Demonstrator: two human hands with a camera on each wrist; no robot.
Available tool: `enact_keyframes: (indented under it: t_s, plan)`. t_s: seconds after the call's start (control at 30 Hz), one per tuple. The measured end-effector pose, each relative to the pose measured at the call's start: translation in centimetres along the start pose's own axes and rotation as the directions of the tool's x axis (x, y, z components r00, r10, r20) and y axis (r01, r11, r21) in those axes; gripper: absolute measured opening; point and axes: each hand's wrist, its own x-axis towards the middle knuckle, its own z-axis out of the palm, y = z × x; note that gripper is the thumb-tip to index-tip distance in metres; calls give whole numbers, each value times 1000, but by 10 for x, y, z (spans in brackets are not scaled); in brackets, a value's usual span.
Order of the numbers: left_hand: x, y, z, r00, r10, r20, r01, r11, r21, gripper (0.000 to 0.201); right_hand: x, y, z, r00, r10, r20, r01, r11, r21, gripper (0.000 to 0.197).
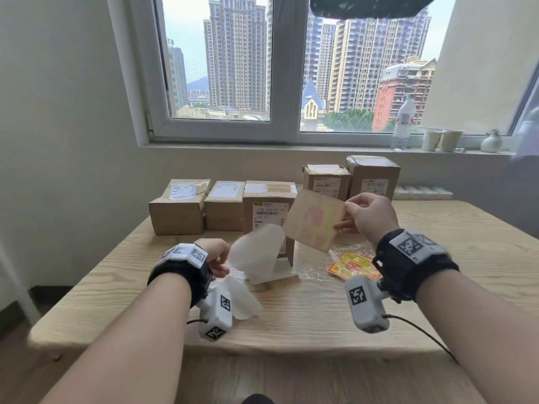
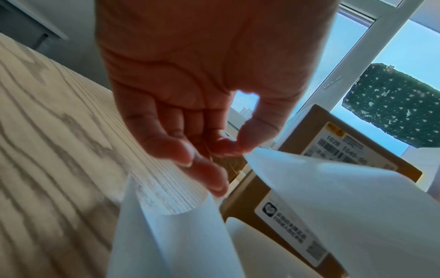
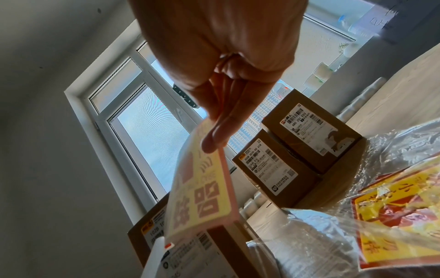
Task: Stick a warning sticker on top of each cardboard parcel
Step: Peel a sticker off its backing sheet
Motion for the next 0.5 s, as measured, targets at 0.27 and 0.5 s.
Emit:
enact_keyframes:
  t_s: [0.27,0.5]
  plan:
    - [20,-6,-10,993,-35,-111,36,999,4,16,11,-9,0,988,-124,-95,127,992,18,12]
    - [49,-17,-12,980,9,-198,13,994,110,8,8,-13,0,975,-190,-114,198,978,62,12]
